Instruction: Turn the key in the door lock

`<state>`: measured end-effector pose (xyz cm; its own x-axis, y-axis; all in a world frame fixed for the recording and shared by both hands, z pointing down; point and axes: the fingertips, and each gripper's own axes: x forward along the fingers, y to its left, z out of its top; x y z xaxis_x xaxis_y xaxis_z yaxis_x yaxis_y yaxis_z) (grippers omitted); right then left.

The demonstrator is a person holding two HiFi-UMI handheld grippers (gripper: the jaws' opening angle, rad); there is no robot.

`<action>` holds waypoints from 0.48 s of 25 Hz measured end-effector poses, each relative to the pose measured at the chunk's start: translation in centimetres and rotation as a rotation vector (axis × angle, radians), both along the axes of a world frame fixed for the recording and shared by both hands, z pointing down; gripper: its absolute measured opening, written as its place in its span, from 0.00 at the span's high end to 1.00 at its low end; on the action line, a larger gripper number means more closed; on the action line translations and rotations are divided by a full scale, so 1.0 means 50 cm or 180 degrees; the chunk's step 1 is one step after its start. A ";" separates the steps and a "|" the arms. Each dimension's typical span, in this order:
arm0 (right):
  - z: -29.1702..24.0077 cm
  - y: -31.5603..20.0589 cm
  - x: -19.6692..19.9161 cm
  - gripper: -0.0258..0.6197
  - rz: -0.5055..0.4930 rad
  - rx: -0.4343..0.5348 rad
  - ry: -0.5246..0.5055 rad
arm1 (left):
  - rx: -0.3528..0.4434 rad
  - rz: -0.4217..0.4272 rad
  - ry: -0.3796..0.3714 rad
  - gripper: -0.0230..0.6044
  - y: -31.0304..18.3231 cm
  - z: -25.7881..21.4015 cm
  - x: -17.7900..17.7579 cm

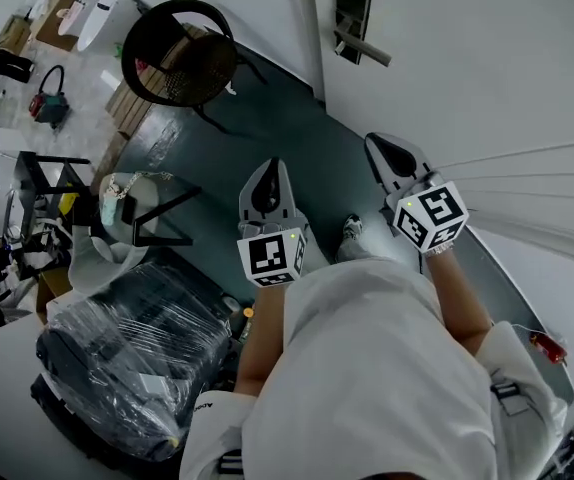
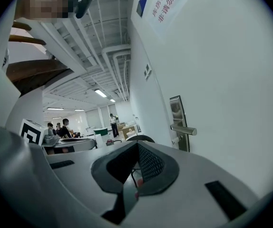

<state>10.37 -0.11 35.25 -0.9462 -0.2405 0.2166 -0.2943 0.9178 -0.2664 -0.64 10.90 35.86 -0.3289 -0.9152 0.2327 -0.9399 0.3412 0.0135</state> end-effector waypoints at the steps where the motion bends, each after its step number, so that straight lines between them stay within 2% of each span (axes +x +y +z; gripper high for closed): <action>1: 0.005 -0.005 -0.008 0.97 0.0038 -0.0002 0.0019 | -0.0007 0.0047 -0.0003 0.95 -0.010 0.004 -0.009; 5: 0.018 -0.034 -0.057 0.97 0.0227 0.0001 0.0083 | -0.0008 0.0267 0.0004 0.95 -0.056 0.011 -0.065; 12: 0.026 -0.083 -0.171 0.97 0.0612 -0.0073 0.0172 | -0.0008 0.0623 0.0032 0.95 -0.140 0.013 -0.204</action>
